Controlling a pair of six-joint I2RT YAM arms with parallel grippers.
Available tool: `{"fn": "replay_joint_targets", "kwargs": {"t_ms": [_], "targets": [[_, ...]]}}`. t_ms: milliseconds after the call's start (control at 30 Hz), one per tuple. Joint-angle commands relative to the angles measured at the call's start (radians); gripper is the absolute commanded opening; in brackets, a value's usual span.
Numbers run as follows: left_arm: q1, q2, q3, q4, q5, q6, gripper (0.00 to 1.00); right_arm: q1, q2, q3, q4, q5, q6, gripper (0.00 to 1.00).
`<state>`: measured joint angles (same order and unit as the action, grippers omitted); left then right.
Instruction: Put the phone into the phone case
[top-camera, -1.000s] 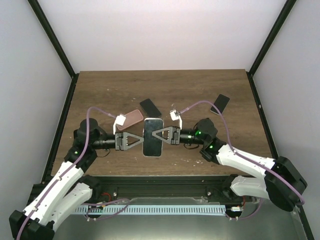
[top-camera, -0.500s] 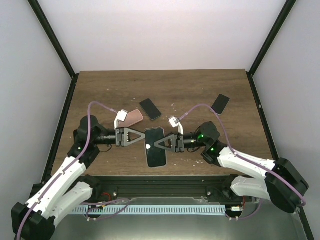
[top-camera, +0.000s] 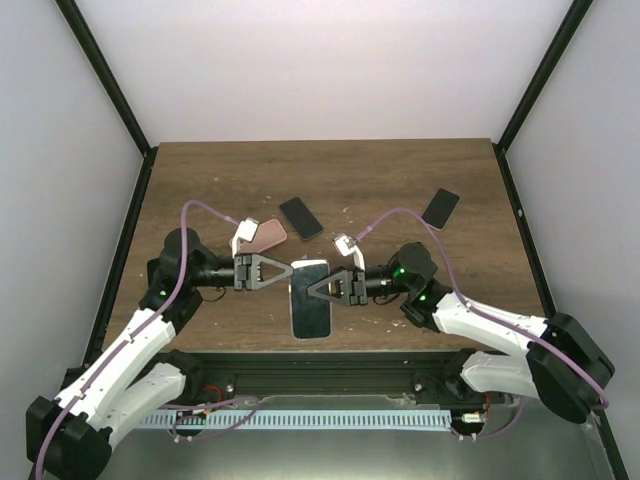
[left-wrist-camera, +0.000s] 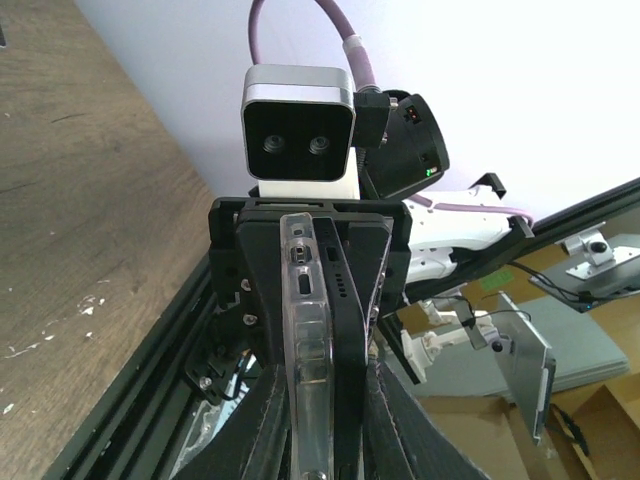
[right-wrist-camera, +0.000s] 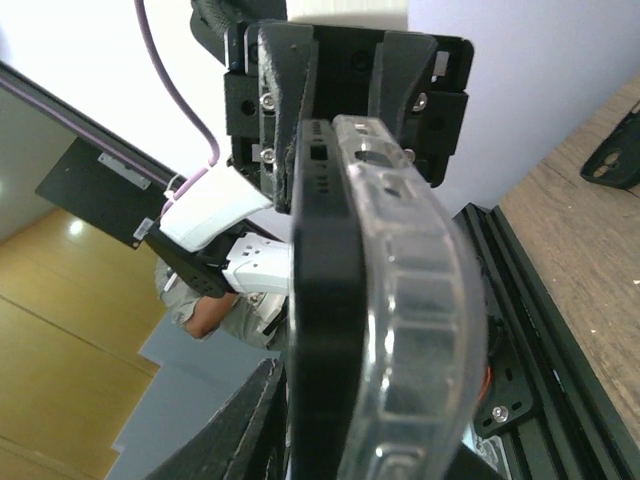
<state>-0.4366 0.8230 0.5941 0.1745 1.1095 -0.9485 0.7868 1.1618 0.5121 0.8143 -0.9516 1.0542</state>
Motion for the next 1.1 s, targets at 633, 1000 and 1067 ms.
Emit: {"fn": "replay_joint_targets", "kwargs": {"t_ms": [633, 1000, 1067], "targets": [[0.001, -0.007, 0.052, -0.143, -0.007, 0.094, 0.56, -0.004, -0.055, 0.063, -0.071, 0.037, -0.088, 0.16], [0.001, 0.024, 0.069, -0.168, -0.019, 0.152, 0.21, -0.004, -0.024, 0.088, -0.089, 0.023, -0.09, 0.19], [0.001, 0.031, 0.074, -0.173, -0.018, 0.163, 0.16, -0.005, -0.028, 0.088, -0.109, 0.035, -0.094, 0.23]]}}
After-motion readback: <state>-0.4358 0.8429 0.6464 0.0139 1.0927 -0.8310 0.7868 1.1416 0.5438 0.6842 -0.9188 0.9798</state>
